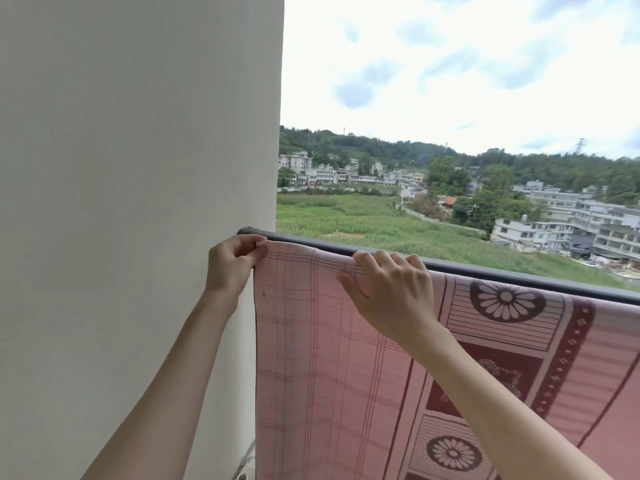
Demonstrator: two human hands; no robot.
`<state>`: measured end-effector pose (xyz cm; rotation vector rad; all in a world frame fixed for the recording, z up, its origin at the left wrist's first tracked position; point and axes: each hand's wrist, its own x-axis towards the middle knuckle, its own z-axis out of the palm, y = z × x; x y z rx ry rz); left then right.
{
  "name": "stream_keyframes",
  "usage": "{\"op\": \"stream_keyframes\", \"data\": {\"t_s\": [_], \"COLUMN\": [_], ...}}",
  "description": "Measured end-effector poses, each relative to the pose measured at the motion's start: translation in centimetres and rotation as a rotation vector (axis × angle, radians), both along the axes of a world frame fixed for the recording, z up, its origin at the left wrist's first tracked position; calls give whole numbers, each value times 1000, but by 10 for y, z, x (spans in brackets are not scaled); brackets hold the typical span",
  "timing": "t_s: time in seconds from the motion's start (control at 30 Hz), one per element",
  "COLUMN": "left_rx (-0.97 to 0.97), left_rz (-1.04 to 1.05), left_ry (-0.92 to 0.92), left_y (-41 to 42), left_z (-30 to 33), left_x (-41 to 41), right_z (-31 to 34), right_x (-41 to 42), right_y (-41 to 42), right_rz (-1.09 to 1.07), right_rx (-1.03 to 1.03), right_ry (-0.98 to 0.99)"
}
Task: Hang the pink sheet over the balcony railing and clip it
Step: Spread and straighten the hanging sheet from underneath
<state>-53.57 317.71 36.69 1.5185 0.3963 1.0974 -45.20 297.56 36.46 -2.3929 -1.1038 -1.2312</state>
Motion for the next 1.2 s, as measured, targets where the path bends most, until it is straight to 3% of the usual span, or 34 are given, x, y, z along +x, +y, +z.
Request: {"op": "stream_keyframes", "data": {"t_s": [0.13, 0.23, 0.4, 0.57, 0.73, 0.87, 1.03, 1.2], "left_rx": [428, 756, 1087, 1253, 1262, 1269, 1327, 1375], "left_rz": [377, 305, 112, -51, -127, -130, -116, -116], "left_ry": [208, 166, 212, 179, 137, 208, 252, 165], "left_y": [-34, -87, -188, -304, -431, -519, -616, -708], "left_z": [-3, -7, -9, -3, 2, 0, -4, -6], "left_x": [6, 10, 39, 74, 105, 128, 157, 196], "right_z": [12, 22, 21, 12, 6, -2, -5, -7], "right_x": [-7, -7, 11, 32, 51, 68, 88, 116], "right_y": [-22, -63, -175, -318, -461, -565, -660, -726], "right_rz": [163, 206, -10, -196, -377, -470, -547, -551], "right_rx": [-53, -89, -72, 2, -43, -85, -55, -41], "right_ry": [136, 201, 223, 224, 289, 399, 460, 429]}}
